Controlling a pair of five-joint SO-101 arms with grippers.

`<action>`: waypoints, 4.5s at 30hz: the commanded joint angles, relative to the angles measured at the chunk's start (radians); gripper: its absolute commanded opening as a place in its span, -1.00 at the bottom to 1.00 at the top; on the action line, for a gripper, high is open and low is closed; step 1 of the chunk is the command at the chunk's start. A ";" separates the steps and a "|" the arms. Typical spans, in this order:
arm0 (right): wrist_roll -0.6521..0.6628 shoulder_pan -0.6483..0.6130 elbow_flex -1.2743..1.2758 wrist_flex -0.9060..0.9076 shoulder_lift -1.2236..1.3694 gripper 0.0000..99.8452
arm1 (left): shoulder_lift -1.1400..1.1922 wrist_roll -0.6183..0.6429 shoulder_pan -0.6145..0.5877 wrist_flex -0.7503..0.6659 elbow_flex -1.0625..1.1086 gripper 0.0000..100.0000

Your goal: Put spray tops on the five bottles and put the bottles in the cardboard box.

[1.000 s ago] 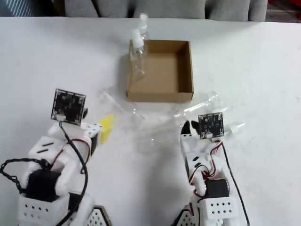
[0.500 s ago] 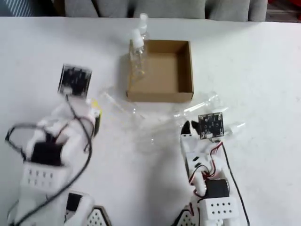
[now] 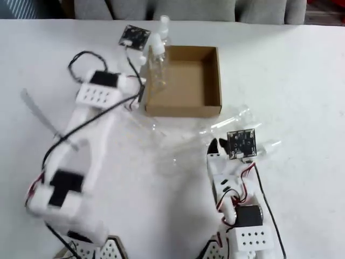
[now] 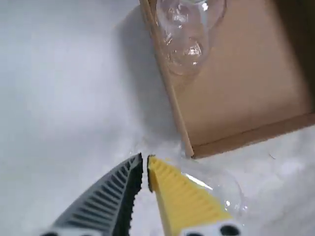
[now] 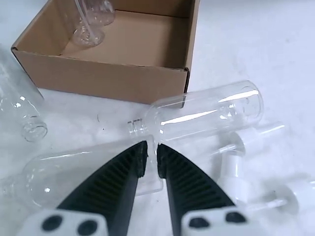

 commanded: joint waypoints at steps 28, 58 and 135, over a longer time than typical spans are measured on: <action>0.011 0.012 0.012 0.018 -0.007 -0.97 | 0.398 -0.347 -0.071 0.437 -0.311 -0.96; 0.011 0.013 0.012 0.018 -0.007 -0.97 | -0.038 -0.936 0.088 0.672 -0.049 -0.60; 0.135 0.013 0.012 0.031 -0.007 -0.97 | 0.102 -0.895 0.160 0.087 0.319 -0.54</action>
